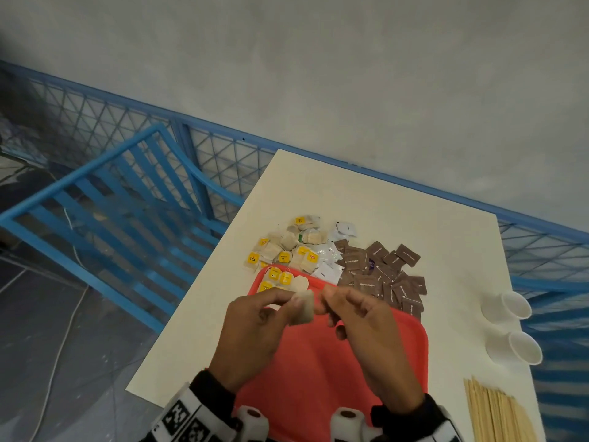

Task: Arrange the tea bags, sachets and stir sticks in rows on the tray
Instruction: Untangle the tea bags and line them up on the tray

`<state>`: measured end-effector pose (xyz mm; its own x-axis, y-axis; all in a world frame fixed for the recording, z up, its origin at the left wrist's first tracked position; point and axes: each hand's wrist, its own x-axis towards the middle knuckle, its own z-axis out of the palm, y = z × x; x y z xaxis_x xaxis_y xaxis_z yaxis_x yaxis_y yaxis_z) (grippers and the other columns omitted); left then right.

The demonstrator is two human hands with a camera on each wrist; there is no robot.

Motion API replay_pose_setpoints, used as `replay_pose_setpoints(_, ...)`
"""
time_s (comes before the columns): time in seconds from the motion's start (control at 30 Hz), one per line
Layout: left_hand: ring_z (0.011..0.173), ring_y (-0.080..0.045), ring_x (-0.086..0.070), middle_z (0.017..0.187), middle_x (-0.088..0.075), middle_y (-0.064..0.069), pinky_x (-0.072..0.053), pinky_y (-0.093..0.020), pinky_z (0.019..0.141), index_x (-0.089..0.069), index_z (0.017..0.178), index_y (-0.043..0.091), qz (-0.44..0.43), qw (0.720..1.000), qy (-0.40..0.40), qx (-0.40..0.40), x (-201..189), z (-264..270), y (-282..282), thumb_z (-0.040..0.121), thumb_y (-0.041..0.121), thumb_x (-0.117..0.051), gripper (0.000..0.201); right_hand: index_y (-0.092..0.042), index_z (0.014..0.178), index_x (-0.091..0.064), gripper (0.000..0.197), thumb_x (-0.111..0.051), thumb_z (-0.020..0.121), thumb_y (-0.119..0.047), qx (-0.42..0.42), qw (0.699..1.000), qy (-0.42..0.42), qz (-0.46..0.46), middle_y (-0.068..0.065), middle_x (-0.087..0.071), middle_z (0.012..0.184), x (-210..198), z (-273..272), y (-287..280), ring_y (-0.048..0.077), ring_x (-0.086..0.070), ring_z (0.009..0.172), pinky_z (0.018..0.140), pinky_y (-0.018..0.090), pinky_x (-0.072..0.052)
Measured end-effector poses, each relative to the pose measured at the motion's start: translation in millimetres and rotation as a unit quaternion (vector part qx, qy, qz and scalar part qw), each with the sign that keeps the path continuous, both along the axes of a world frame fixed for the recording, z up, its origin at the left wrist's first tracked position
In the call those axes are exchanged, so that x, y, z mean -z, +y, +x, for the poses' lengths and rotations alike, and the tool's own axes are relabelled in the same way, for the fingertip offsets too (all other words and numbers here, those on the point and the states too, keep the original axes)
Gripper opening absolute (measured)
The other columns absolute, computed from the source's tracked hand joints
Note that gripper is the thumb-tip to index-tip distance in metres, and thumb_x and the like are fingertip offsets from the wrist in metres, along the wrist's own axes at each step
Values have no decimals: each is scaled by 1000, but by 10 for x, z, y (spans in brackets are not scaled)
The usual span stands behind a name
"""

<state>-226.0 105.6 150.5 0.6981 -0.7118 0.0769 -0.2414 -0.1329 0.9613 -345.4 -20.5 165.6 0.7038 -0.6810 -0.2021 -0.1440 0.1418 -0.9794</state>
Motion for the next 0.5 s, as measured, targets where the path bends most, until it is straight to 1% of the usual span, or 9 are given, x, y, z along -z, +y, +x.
replay_pose_setpoints(0.03, 42, -2, -51, 63, -69, 19, -39, -17, 47, -78, 90, 15, -1, 999, 34, 8, -45, 34, 19, 93, 20, -67, 13, -21, 94, -75, 10, -73, 86, -27, -1, 999, 0, -39, -2, -72, 86, 5, -9, -26, 6, -55, 69, 63, 19, -42)
replay_pose_setpoints(0.1, 36, -1, -42, 47, -59, 16, -34, -15, 45, -76, 89, 9, 7, 997, 68, 35, -125, 73, 62, 94, 15, -63, 16, -28, 102, -72, 22, -78, 81, -29, -51, 991, 27, -122, -8, -70, 93, 22, -20, -34, 4, -58, 76, 66, 14, -43)
replay_pose_setpoints(0.17, 34, -6, -33, 40, -53, 10, -29, -22, 42, -76, 88, 14, -2, 995, 86, 53, -182, 81, 92, 95, 24, -63, 18, -22, 94, -75, 12, -78, 83, -24, -102, 987, 19, -125, -9, -73, 89, 29, 15, 16, 6, -62, 77, 67, 15, -45)
replay_pose_setpoints(0.2, 33, -10, -32, 38, -48, 8, -28, -23, 42, -77, 88, 18, -14, 993, 103, 47, -197, 87, 99, 95, 30, -65, 19, -18, 89, -76, 5, -76, 84, -20, -107, 988, 6, -115, -5, -74, 86, 40, 29, 45, 13, -65, 77, 69, 21, -48)
replay_pose_setpoints(0.27, 33, -15, -32, 38, -44, 5, -30, -22, 41, -77, 93, 25, -30, 992, 125, 22, -212, 99, 109, 92, 40, -64, 20, -14, 85, -76, 6, -75, 85, -20, -80, 991, -6, -103, 3, -75, 84, 81, 45, 75, 27, -67, 81, 73, 36, -51)
replay_pose_setpoints(0.3, 33, -15, -33, 41, -47, 4, -31, -21, 41, -77, 98, 25, -37, 991, 127, 14, -216, 98, 115, 91, 43, -65, 22, -14, 84, -76, 7, -76, 84, -21, -68, 992, -12, -103, 6, -74, 83, 103, 42, 78, 29, -66, 82, 73, 39, -51)
replay_pose_setpoints(0.37, 33, -13, -35, 51, -57, 3, -31, -21, 39, -74, 103, 21, -53, 991, 125, 9, -225, 96, 125, 88, 43, -69, 28, -13, 84, -75, 7, -76, 84, -19, -58, 993, -25, -101, 8, -73, 83, 92, 43, 79, 28, -65, 79, 69, 34, -50)
replay_pose_setpoints(0.43, 34, -7, -34, 55, -61, 5, -28, -21, 39, -71, 98, 12, -55, 991, 120, 11, -218, 99, 125, 89, 30, -73, 21, -13, 84, -75, 5, -75, 85, -17, -70, 992, -28, -98, 6, -73, 83, 62, 38, 80, 26, -65, 77, 65, 31, -47)
replay_pose_setpoints(0.5, 34, -4, -30, 48, -58, 6, -24, -24, 41, -69, 90, 4, -52, 992, 116, 15, -209, 103, 110, 90, 15, -69, 10, -16, 85, -75, 2, -75, 85, -18, -82, 991, -26, -99, 2, -73, 84, 46, 26, 76, 19, -63, 75, 62, 31, -44)
